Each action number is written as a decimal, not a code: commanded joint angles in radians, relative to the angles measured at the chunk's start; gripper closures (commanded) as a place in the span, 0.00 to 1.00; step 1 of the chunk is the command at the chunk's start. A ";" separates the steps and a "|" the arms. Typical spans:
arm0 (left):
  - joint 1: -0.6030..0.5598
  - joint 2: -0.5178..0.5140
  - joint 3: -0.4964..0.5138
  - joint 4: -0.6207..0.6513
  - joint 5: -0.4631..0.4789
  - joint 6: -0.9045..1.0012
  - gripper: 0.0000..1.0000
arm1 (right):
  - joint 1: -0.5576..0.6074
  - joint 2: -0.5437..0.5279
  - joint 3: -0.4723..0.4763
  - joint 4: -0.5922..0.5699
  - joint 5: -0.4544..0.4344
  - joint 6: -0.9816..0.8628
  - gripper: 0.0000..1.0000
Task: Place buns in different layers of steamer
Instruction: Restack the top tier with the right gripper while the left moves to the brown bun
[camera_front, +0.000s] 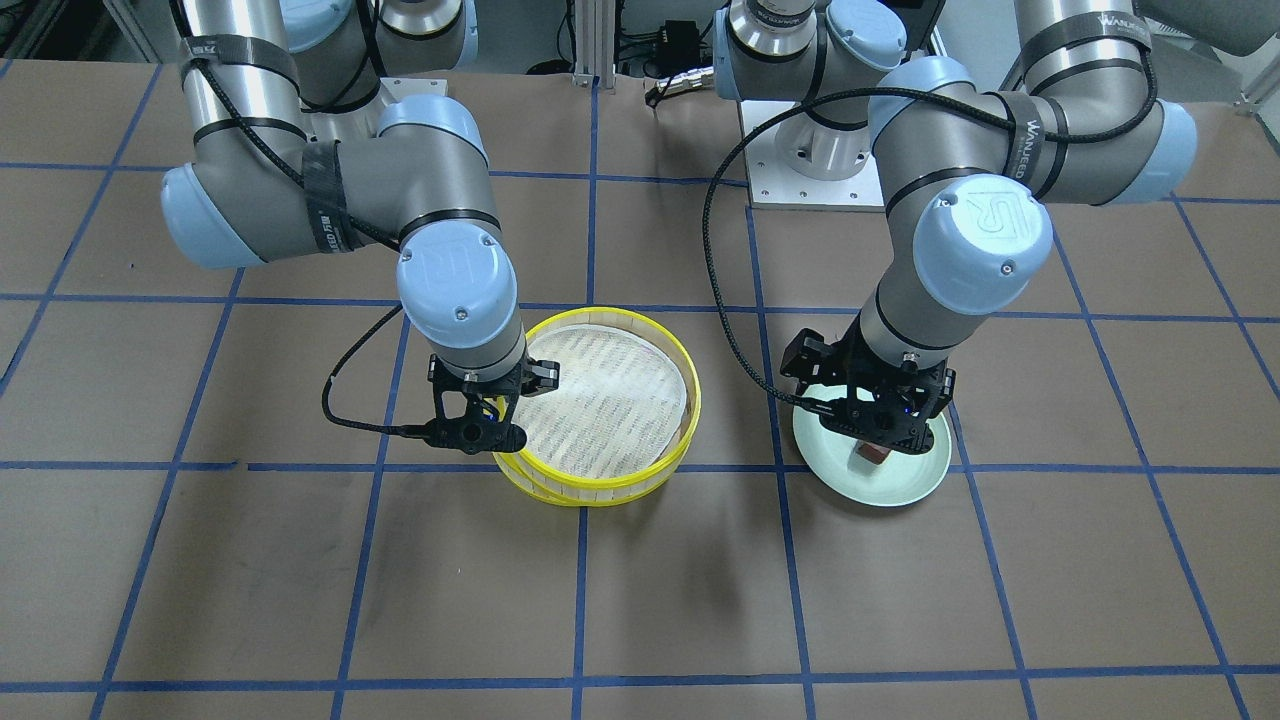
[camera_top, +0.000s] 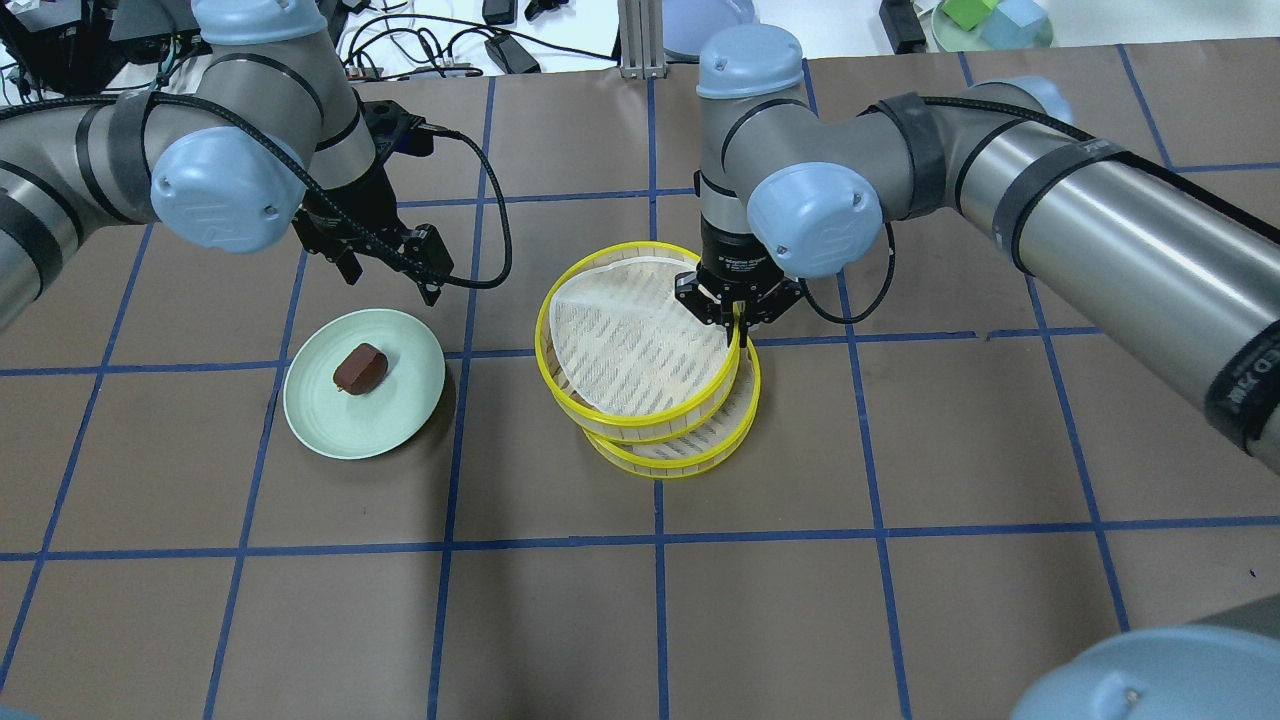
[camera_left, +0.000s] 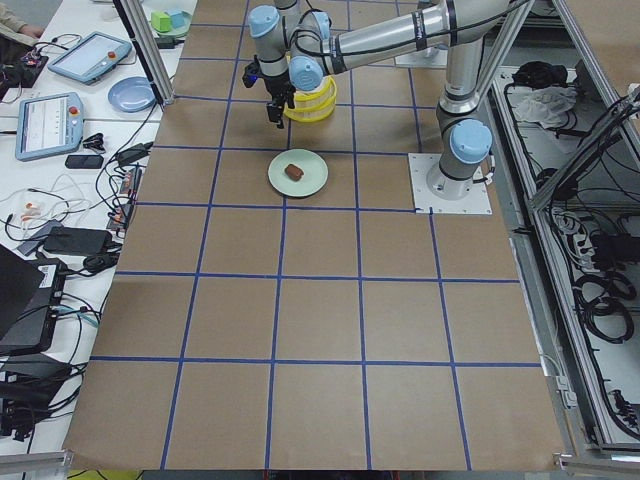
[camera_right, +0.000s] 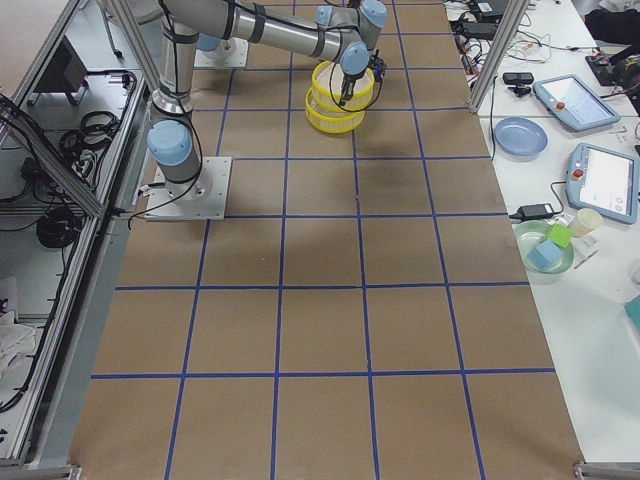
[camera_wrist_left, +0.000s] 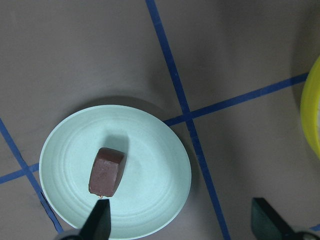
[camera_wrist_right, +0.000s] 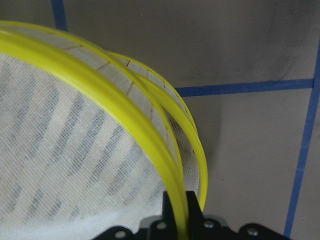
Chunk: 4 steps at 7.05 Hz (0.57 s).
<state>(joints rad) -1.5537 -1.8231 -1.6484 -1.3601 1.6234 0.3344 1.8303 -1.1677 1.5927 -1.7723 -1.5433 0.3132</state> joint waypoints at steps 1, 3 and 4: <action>0.027 0.001 -0.002 0.000 0.009 0.047 0.00 | 0.006 0.005 0.019 0.001 -0.027 0.000 1.00; 0.172 -0.010 -0.068 0.001 0.007 0.272 0.00 | 0.000 -0.026 0.018 0.011 -0.052 -0.022 1.00; 0.200 -0.019 -0.091 0.016 0.006 0.343 0.00 | -0.006 -0.036 0.015 0.011 -0.063 -0.031 1.00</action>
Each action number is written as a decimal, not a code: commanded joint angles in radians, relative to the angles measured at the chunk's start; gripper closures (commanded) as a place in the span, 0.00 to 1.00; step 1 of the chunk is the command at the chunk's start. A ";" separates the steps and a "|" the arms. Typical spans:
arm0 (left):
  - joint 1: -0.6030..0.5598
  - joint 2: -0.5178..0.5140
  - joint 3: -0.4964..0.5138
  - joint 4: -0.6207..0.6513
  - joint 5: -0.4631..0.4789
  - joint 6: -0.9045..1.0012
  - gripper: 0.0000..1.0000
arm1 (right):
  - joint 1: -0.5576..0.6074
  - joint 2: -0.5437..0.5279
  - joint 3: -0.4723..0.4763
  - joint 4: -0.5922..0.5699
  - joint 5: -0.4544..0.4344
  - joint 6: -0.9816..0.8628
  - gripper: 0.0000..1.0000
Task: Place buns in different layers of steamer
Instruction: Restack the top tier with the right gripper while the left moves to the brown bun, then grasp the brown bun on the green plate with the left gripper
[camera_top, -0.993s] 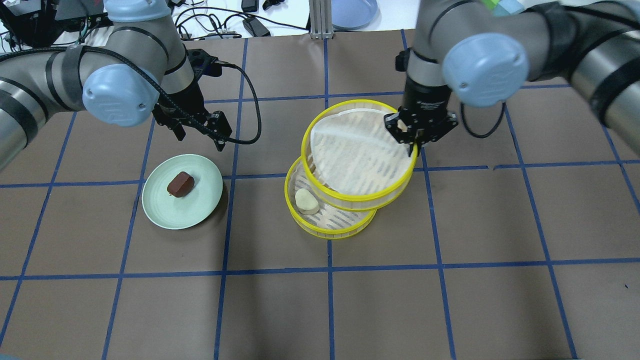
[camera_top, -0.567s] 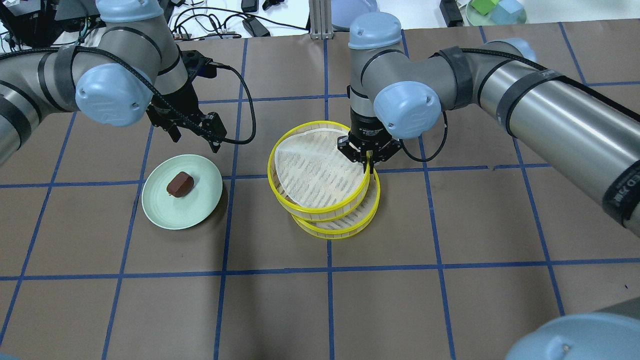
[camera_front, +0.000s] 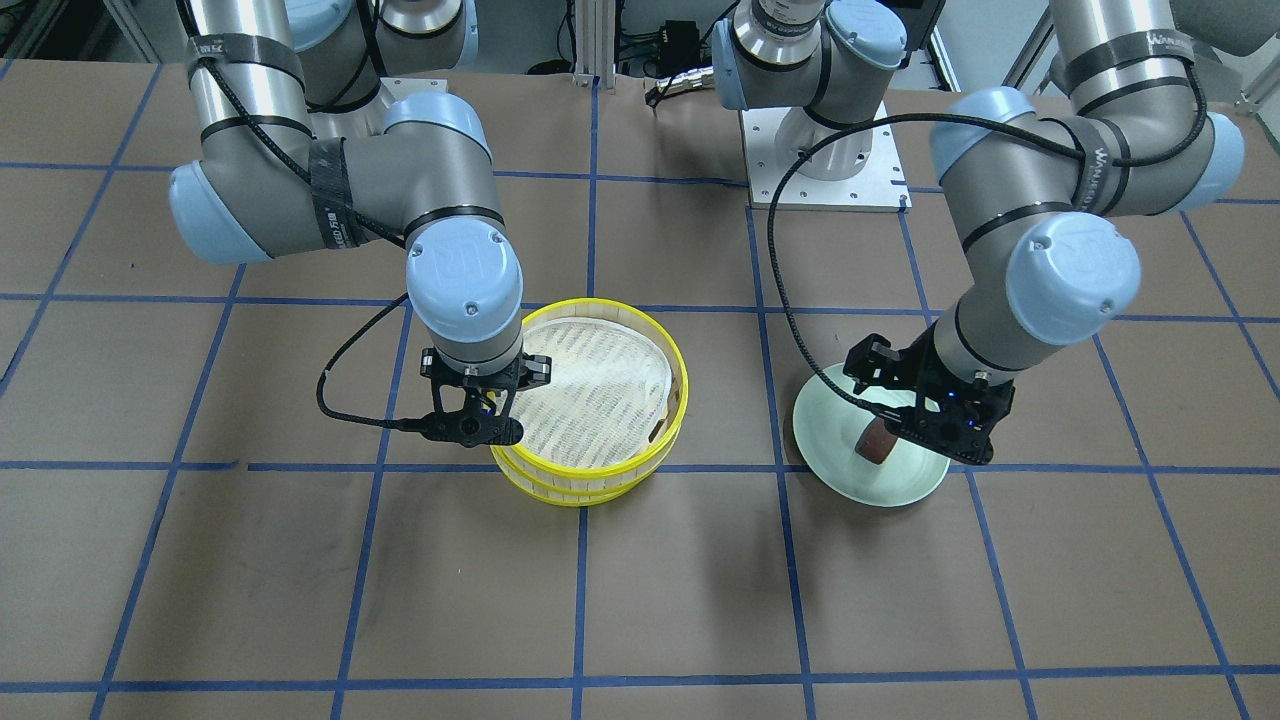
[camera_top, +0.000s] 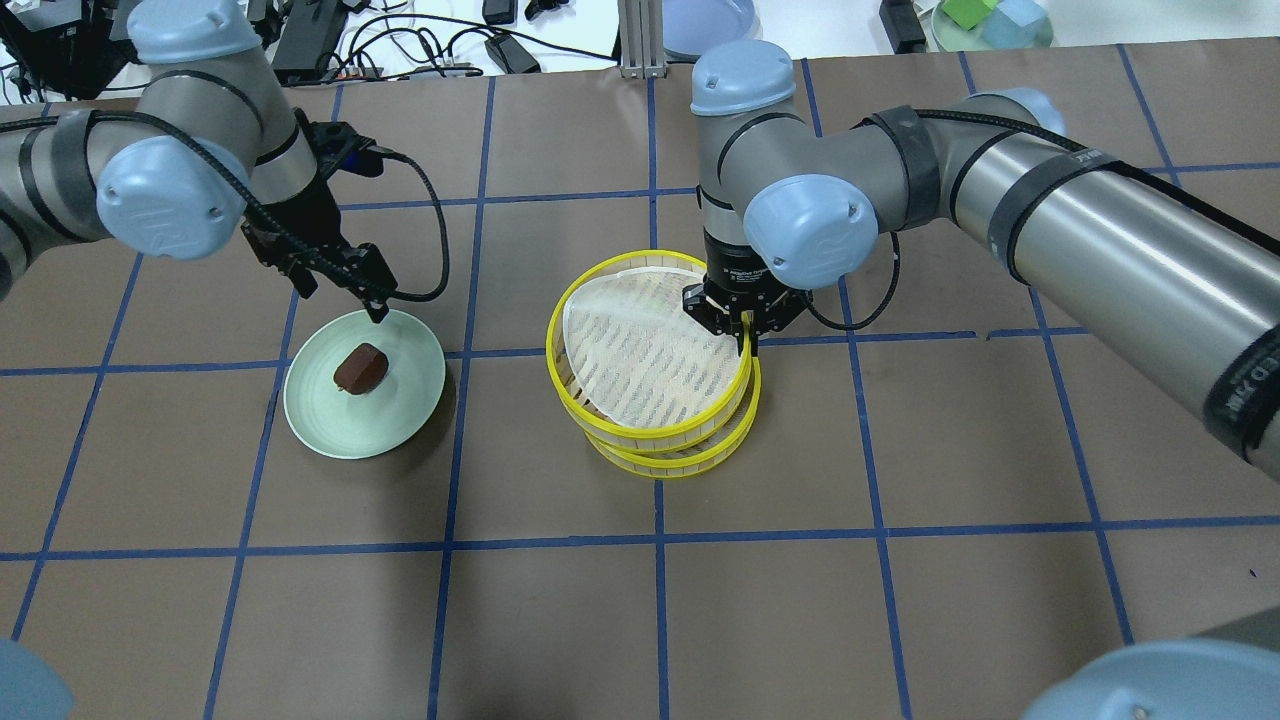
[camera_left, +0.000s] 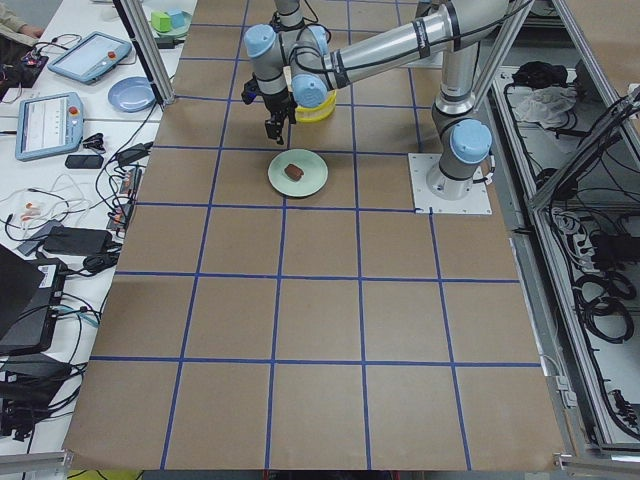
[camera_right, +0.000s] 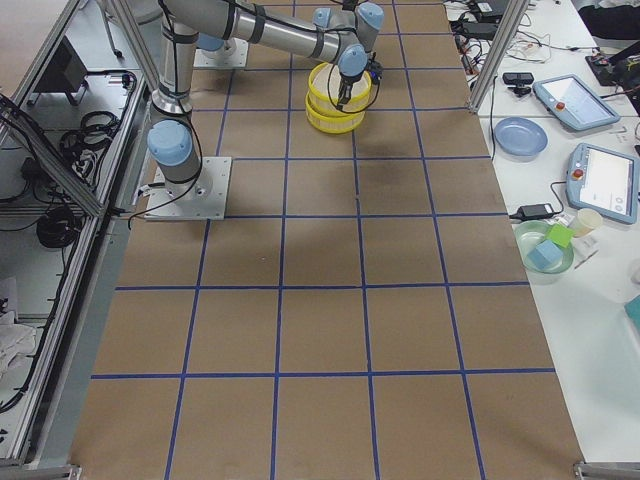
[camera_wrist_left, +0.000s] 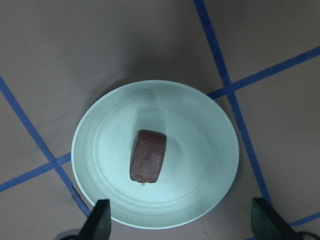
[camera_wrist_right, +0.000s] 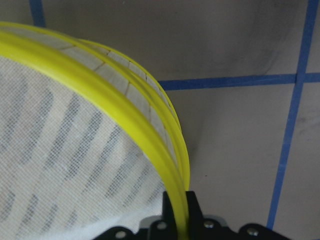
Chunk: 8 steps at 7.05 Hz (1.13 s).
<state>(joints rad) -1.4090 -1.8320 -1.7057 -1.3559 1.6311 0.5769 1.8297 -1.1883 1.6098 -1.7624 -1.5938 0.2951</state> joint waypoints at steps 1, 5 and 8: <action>0.061 -0.019 -0.038 0.027 -0.007 0.106 0.00 | -0.007 -0.017 -0.001 0.000 -0.038 -0.014 1.00; 0.059 -0.071 -0.120 0.197 -0.011 0.104 0.06 | -0.007 -0.007 0.010 0.001 -0.034 -0.036 1.00; 0.055 -0.128 -0.138 0.235 -0.080 0.106 0.06 | -0.007 -0.004 0.037 -0.006 -0.034 -0.036 1.00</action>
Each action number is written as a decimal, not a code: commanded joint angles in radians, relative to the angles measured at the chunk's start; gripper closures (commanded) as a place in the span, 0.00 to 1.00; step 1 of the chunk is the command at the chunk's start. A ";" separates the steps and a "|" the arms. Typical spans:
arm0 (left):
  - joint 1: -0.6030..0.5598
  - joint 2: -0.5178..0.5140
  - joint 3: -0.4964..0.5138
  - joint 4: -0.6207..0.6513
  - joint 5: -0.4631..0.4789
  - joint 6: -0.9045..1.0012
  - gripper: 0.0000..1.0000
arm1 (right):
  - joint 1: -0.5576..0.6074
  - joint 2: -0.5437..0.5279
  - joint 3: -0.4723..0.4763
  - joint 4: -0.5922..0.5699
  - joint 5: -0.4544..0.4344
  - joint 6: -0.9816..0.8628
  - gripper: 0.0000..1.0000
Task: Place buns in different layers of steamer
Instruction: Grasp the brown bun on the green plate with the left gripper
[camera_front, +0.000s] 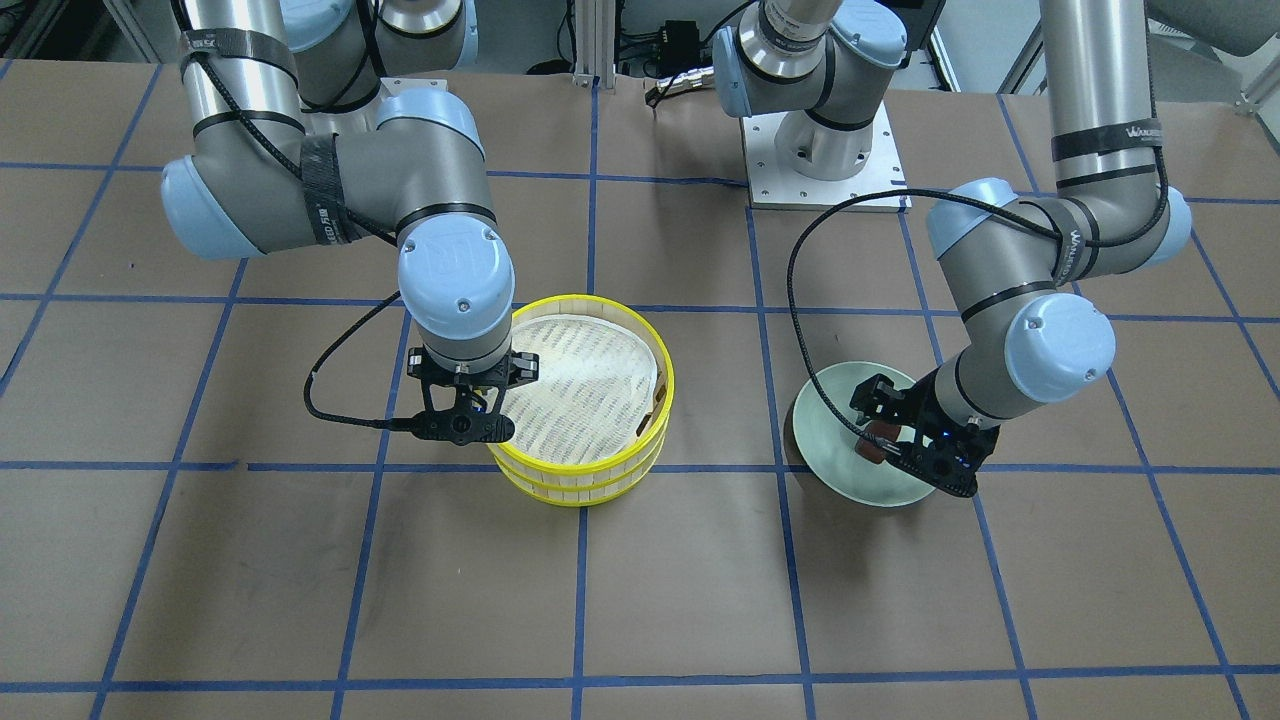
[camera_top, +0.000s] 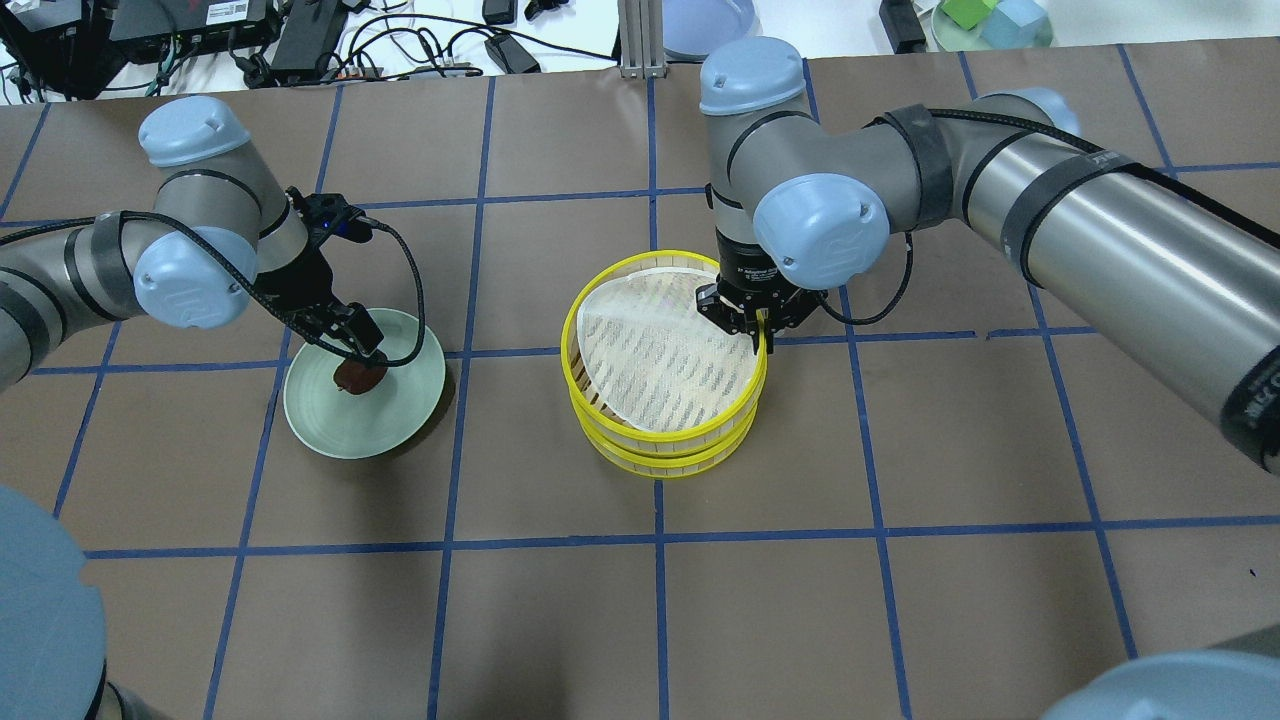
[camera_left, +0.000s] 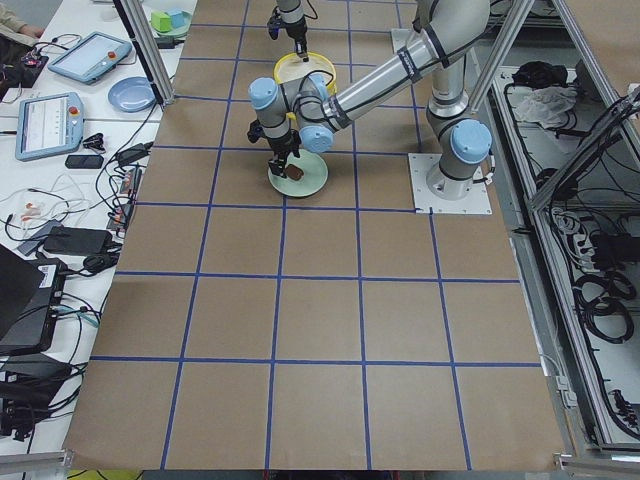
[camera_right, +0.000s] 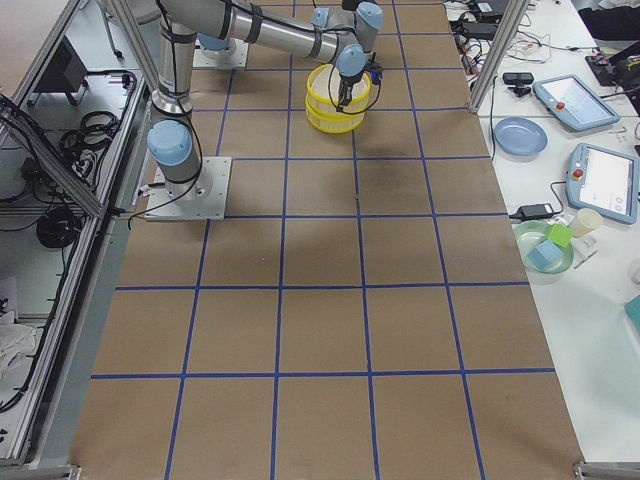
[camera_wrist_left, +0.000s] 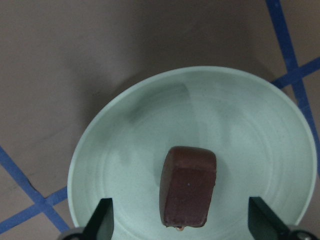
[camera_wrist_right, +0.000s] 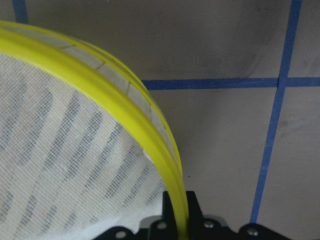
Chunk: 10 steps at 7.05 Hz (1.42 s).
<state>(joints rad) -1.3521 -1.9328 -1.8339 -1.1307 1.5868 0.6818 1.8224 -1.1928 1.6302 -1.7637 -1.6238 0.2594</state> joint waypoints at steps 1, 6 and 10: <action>-0.001 -0.041 -0.008 0.014 -0.041 0.001 0.06 | 0.000 0.001 0.020 -0.007 -0.002 0.000 1.00; -0.009 -0.029 -0.018 0.005 -0.031 0.004 1.00 | 0.003 -0.001 0.022 -0.003 -0.004 0.001 0.46; -0.027 0.007 0.005 -0.006 -0.031 -0.007 1.00 | -0.023 -0.153 -0.021 0.001 -0.005 -0.072 0.00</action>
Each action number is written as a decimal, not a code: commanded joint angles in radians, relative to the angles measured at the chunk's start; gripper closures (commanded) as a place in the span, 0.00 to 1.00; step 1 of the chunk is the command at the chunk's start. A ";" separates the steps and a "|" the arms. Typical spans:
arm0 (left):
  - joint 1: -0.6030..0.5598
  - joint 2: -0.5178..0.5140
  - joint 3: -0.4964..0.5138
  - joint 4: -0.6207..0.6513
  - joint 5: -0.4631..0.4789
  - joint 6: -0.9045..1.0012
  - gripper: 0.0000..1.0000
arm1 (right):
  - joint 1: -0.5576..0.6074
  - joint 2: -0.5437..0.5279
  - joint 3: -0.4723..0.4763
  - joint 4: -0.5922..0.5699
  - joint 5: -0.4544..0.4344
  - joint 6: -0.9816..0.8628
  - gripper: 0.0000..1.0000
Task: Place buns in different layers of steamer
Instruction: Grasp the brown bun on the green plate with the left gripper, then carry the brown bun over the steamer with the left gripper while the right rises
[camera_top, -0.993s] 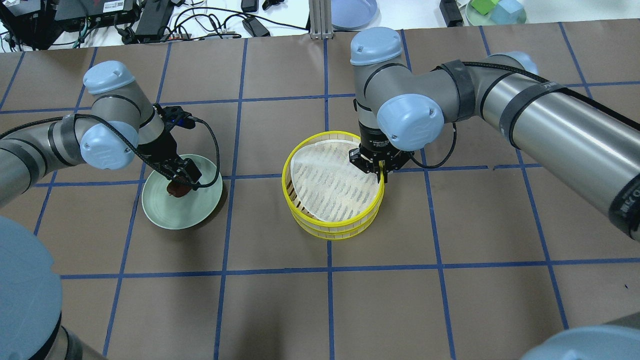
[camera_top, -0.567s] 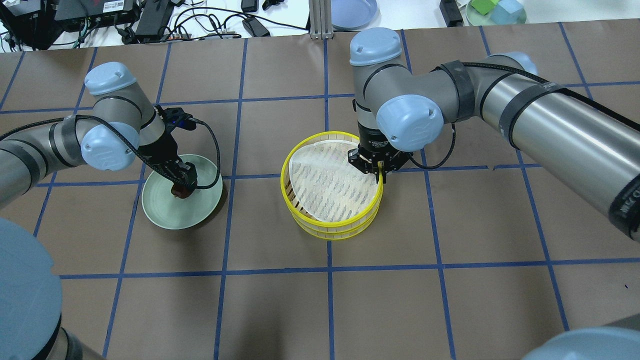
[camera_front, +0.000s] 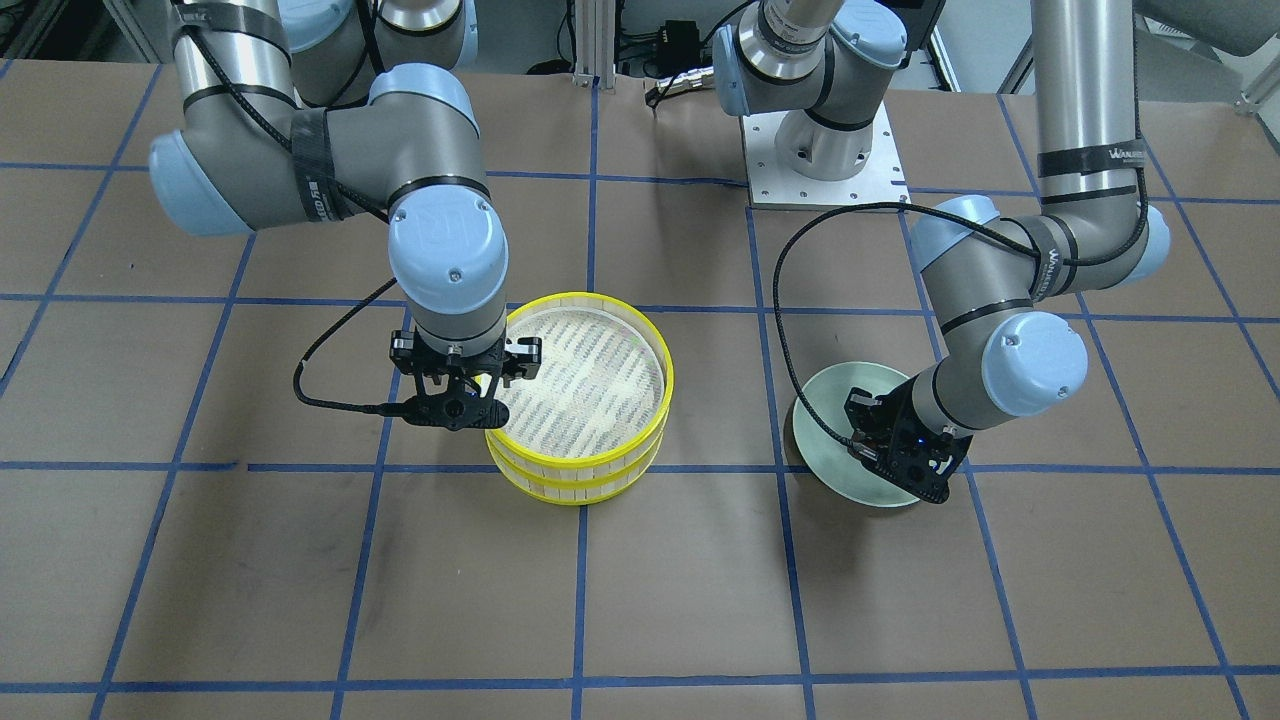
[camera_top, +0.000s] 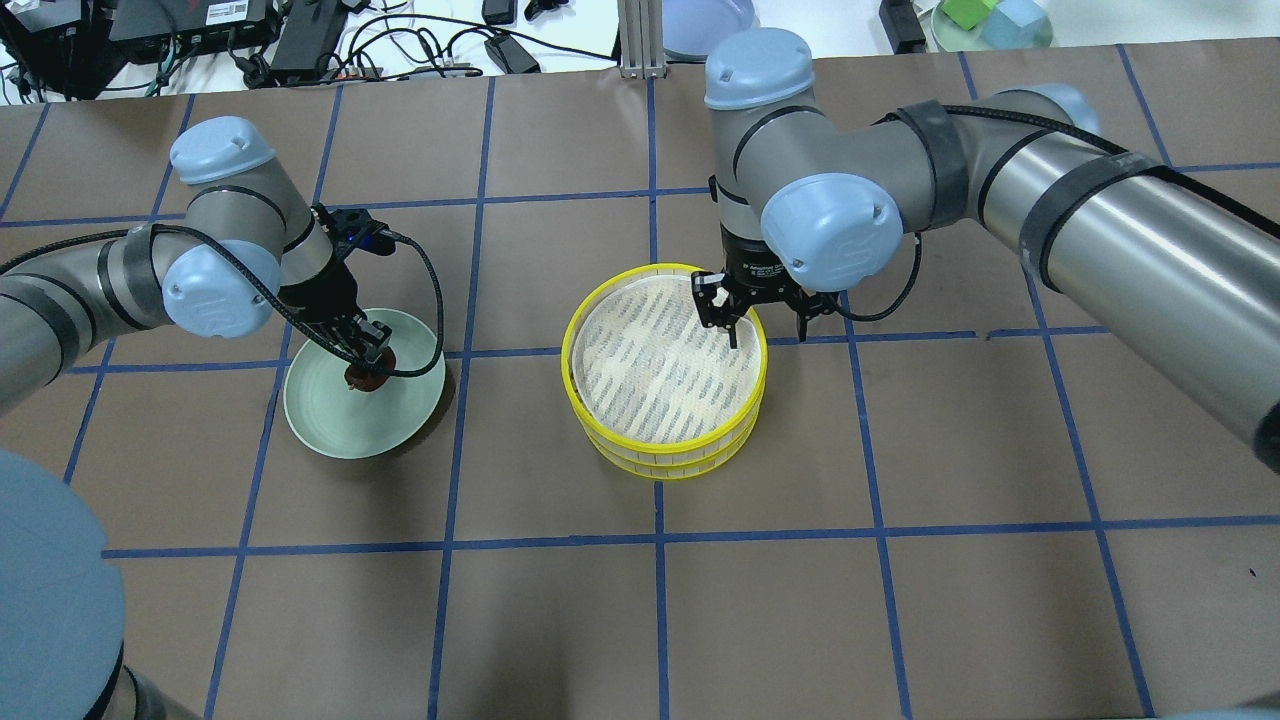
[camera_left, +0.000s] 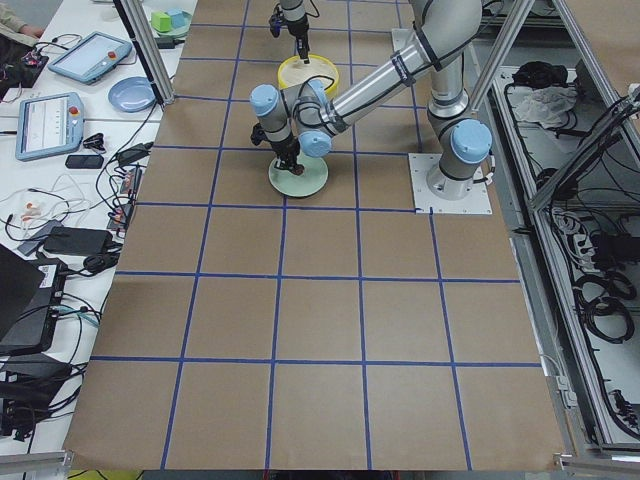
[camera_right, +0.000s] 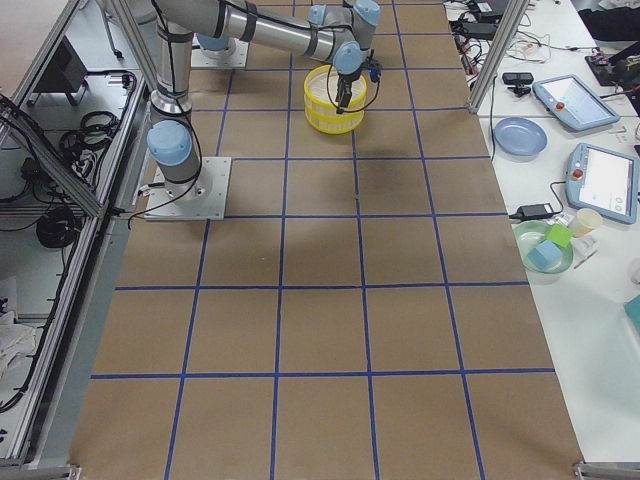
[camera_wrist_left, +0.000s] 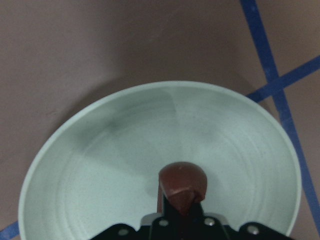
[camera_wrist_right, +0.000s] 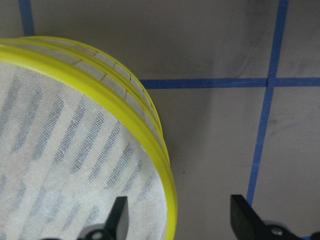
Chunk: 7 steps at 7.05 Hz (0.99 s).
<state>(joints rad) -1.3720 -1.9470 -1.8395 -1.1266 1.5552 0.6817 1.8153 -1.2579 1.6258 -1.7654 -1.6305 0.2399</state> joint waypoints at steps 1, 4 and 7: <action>-0.013 0.066 0.026 -0.081 -0.004 -0.007 1.00 | -0.043 -0.191 -0.026 0.020 0.012 -0.062 0.00; -0.118 0.189 0.114 -0.273 -0.001 -0.164 1.00 | -0.138 -0.314 -0.108 0.114 0.098 -0.068 0.00; -0.402 0.221 0.239 -0.335 0.003 -0.541 1.00 | -0.209 -0.344 -0.124 0.256 0.101 -0.166 0.00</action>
<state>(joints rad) -1.6723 -1.7282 -1.6479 -1.4449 1.5574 0.2691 1.6139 -1.5906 1.5002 -1.5592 -1.5311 0.1101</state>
